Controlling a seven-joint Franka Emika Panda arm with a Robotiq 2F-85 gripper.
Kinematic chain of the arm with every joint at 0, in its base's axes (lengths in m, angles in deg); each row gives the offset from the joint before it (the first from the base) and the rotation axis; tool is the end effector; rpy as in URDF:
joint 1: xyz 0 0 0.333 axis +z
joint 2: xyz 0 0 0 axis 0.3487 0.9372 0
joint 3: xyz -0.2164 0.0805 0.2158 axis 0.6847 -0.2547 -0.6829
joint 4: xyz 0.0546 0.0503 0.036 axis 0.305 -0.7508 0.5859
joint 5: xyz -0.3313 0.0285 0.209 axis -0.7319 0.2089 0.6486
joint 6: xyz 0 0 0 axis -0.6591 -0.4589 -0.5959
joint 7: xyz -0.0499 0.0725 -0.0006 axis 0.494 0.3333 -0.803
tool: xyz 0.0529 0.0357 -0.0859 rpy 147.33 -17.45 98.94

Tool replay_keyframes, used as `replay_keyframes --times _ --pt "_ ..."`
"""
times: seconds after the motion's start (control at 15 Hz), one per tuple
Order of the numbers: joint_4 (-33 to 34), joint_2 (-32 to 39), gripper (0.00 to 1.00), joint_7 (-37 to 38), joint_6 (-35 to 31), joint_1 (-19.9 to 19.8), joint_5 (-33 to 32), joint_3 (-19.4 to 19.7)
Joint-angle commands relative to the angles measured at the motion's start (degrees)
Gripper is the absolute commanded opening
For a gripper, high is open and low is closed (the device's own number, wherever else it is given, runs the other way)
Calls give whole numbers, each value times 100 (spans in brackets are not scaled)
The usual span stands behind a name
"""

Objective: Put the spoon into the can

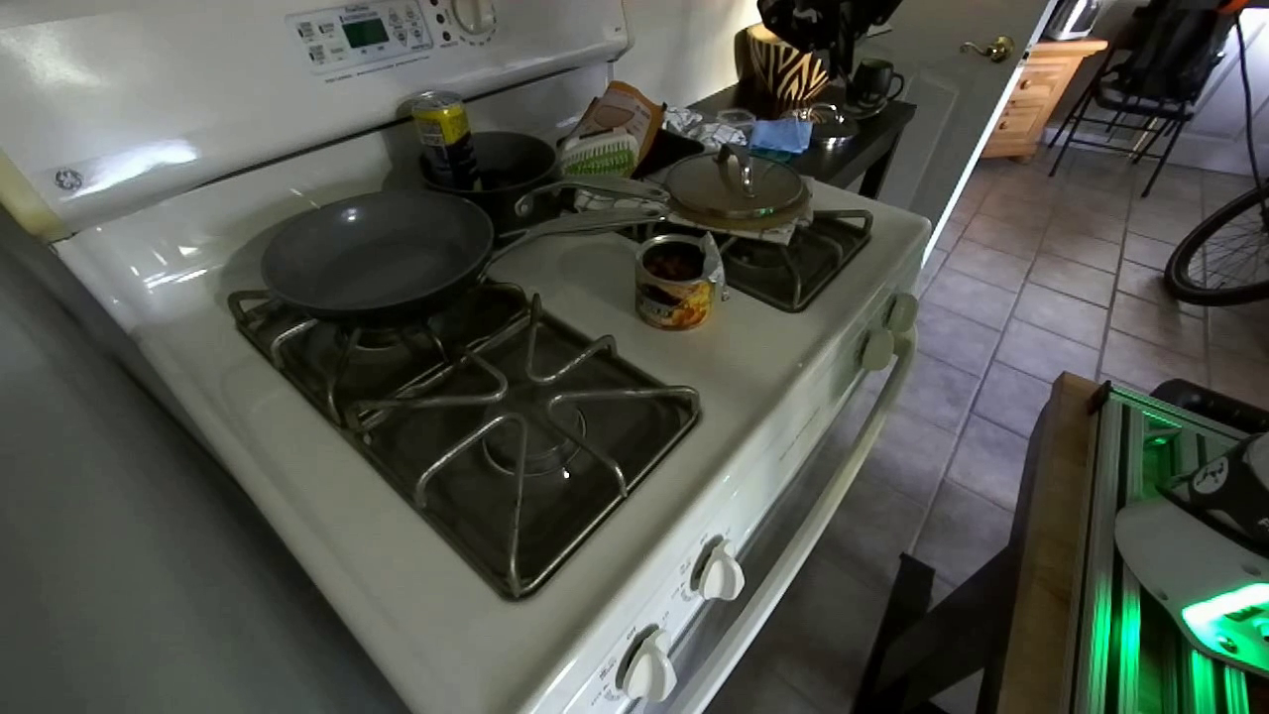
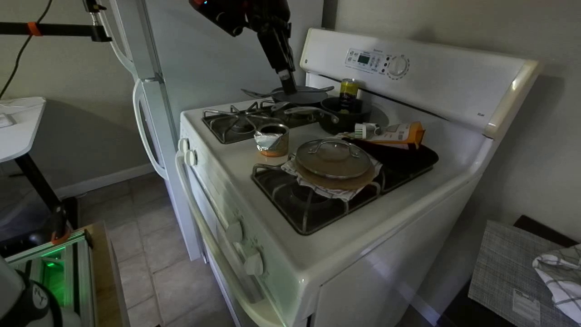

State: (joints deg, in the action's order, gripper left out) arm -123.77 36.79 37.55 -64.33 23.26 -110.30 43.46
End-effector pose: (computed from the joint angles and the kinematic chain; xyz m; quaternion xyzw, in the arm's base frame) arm 0.4871 0.0645 0.5023 0.8747 -0.3855 0.1216 0.2674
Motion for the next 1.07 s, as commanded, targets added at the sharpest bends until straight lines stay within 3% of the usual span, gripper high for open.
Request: replay_keyframes --times 0.0,0.27,0.73,1.0 --pt "26 14 2 7 24 39 -1 27" --pt "105 196 2 927 -308 82 262 -77" --pt "38 775 2 1305 -725 235 -130 -197" --pt "391 1406 2 1298 -705 372 -180 -132"
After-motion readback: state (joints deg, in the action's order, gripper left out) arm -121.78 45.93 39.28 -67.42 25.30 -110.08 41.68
